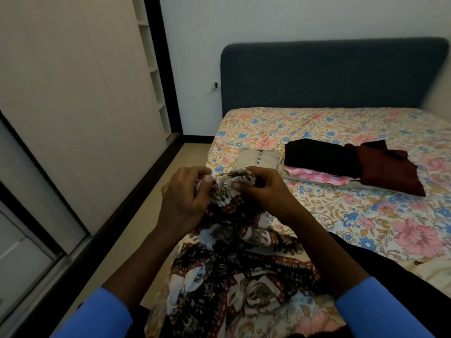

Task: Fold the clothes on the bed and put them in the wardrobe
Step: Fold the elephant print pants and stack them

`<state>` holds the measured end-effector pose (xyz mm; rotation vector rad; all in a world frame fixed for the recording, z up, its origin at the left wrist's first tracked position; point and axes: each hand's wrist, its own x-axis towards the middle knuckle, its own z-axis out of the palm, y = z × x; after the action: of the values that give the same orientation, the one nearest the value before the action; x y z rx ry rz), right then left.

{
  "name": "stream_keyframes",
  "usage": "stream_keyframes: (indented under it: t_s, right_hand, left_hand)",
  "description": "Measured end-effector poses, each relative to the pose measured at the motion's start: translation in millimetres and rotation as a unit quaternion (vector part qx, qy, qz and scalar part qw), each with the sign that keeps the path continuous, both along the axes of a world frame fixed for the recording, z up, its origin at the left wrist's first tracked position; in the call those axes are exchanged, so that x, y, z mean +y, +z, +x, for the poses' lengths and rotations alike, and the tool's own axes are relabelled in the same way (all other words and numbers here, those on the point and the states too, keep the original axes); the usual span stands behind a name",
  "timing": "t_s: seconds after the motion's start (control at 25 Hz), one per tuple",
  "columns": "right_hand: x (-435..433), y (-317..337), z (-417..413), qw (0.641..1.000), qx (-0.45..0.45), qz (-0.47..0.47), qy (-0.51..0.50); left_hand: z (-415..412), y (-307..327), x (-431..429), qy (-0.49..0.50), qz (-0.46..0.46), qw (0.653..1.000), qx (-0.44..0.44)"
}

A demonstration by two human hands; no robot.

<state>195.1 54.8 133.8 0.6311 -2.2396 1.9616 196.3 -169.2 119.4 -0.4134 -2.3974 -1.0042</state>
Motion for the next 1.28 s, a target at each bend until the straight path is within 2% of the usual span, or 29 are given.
stream_keyframes:
  t_s: [0.04, 0.12, 0.2, 0.28, 0.36, 0.44, 0.52, 0.6, 0.72, 0.76, 0.84, 0.88, 0.96, 1.0, 1.04, 1.08, 1.2, 1.24, 1.28]
  right_hand:
    - [-12.0, 15.3, -0.3, 1.0, 0.021, 0.017, 0.001]
    - [-36.5, 46.5, 1.4, 0.998, 0.042, 0.036, 0.005]
    - [-48.2, 66.5, -1.0, 0.998, 0.04, 0.046, 0.0]
    - [-48.9, 73.6, 2.5, 0.998, -0.006, 0.042, 0.036]
    - [-38.3, 59.6, 7.8, 0.995, -0.076, 0.0, 0.061]
    - [-24.7, 25.3, 13.7, 0.992, -0.115, -0.017, -0.044]
    - [-10.2, -29.6, 18.5, 0.966, -0.17, 0.048, -0.19]
    - [-1.7, -85.7, 22.9, 0.925, -0.236, 0.174, -0.243]
    - [-6.2, -128.9, 30.9, 0.861, -0.29, 0.378, -0.175]
    - [-10.8, -131.2, 33.4, 0.85, -0.301, 0.412, -0.135]
    - [-20.3, -127.9, 36.4, 0.845, -0.336, 0.409, -0.074]
    - [-25.8, -124.8, 36.0, 0.843, -0.333, 0.415, -0.078]
    - [-35.4, -120.2, 27.3, 0.814, -0.219, 0.504, -0.188]
    - [-38.7, -120.2, 22.9, 0.806, -0.17, 0.508, -0.252]
    - [-43.6, -116.7, 18.3, 0.816, -0.154, 0.475, -0.291]
    - [-49.5, -114.9, 11.8, 0.836, -0.183, 0.427, -0.294]
    - [-70.4, -112.8, 4.1, 0.871, -0.333, 0.318, -0.17]
    - [-74.3, -112.4, 1.1, 0.886, -0.364, 0.239, -0.162]
    - [-75.6, -106.6, -2.4, 0.895, -0.396, 0.113, -0.171]
  left_hand:
    - [4.6, 13.6, -0.4, -0.033, -0.004, 0.999, 0.023]
    - [15.4, 46.3, 0.0, -0.103, 0.025, 0.994, 0.012]
    - [13.7, 69.8, -2.9, -0.11, 0.019, 0.994, -0.003]
    - [10.3, 86.7, -16.5, -0.094, -0.038, 0.995, -0.004]
    - [8.5, 88.4, -32.9, -0.098, -0.083, 0.992, -0.001]
    - [11.8, 78.1, -49.8, -0.091, -0.079, 0.992, 0.021]
    - [20.5, 53.6, -66.1, -0.082, -0.035, 0.996, 0.016]
    - [28.4, 14.8, -76.8, -0.06, -0.009, 0.998, -0.016]
    - [32.2, -45.5, -86.6, 0.026, 0.023, 0.997, -0.067]
    - [31.3, -61.1, -91.2, 0.066, 0.036, 0.994, -0.073]
    - [29.2, -82.6, -100.6, 0.126, 0.065, 0.987, -0.075]
    - [29.3, -90.1, -105.0, 0.14, 0.076, 0.984, -0.078]
    - [30.0, -99.4, -111.4, 0.145, 0.083, 0.983, -0.077]
    - [30.2, -103.1, -113.8, 0.141, 0.082, 0.984, -0.069]
    - [30.5, -105.4, -116.0, 0.136, 0.083, 0.985, -0.058]
    - [30.3, -107.0, -118.4, 0.13, 0.085, 0.987, -0.05]
    - [28.5, -108.1, -125.5, 0.099, 0.087, 0.99, -0.042]
    - [28.2, -105.8, -128.4, 0.091, 0.085, 0.992, -0.039]
    - [26.4, -100.4, -133.2, 0.089, 0.084, 0.992, -0.032]
